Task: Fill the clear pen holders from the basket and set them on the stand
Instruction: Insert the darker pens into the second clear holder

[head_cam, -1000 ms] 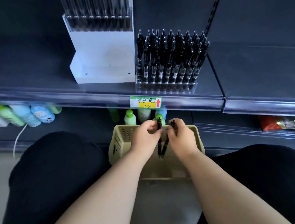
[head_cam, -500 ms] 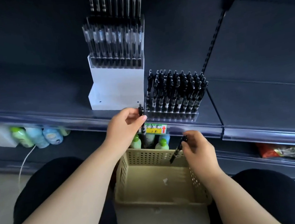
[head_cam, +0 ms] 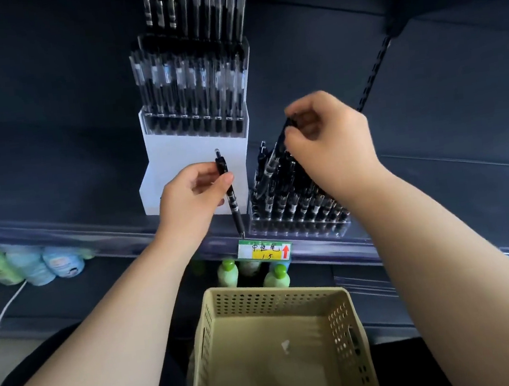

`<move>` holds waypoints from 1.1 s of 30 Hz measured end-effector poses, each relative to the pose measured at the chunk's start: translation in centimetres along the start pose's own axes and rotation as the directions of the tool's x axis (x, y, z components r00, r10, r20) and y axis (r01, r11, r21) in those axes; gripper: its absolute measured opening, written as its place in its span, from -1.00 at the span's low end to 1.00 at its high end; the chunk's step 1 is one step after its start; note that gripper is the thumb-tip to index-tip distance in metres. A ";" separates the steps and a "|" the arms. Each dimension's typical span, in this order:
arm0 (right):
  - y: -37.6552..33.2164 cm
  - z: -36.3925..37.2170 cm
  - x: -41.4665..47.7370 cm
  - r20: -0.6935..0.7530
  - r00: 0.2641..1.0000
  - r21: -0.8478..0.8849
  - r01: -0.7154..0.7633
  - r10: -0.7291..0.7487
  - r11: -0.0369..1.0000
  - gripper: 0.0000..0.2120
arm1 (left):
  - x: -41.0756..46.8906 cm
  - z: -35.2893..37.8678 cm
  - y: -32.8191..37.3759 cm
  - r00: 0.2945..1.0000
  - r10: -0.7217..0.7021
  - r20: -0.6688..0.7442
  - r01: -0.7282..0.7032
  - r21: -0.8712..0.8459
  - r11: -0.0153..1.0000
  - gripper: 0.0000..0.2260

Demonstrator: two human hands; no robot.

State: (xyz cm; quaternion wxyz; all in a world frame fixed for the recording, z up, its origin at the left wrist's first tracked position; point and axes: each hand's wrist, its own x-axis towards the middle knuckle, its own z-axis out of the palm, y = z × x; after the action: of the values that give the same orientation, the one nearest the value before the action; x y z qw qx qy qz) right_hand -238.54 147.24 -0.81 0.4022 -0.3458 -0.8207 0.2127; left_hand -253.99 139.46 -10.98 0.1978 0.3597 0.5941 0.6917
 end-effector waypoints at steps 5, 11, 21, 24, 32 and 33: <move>0.4 2.3 1.9 0.130 0.991 -0.136 0.010 0.008 0.991 -0.78 | 1.1 -0.1 -0.6 0.990 -0.082 -0.115 0.070 -0.108 0.992 -0.89; 1.8 3.8 2.0 0.191 0.981 -0.251 0.067 -0.018 0.966 -0.77 | 1.4 0.0 -0.5 0.977 -0.134 -0.165 0.101 -0.195 0.976 -0.91; 3.7 4.6 2.2 0.247 0.962 -0.485 0.228 -0.118 0.845 -0.75 | 1.2 0.2 0.2 0.984 -0.088 -0.158 0.065 -0.140 0.988 -0.91; 3.9 4.7 2.2 0.260 0.949 -0.542 0.295 -0.177 0.787 -0.73 | 1.2 0.3 0.3 0.985 -0.077 -0.151 0.058 -0.126 0.990 -0.91; 3.8 4.5 2.4 0.296 0.922 -0.582 0.381 -0.250 0.718 -0.81 | 1.0 0.9 1.0 0.997 0.020 -0.074 -0.025 -0.079 0.997 -0.88; 3.7 4.5 2.4 0.303 0.917 -0.573 0.392 -0.259 0.720 -0.81 | 0.9 1.1 1.1 0.997 0.038 -0.061 -0.041 -0.062 0.997 -0.87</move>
State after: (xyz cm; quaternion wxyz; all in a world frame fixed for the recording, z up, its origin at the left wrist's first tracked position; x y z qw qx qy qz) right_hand -241.76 151.22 -4.57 0.2113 -0.2851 -0.9283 -0.1108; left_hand -253.63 140.60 -9.62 0.1774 0.3443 0.5705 0.7243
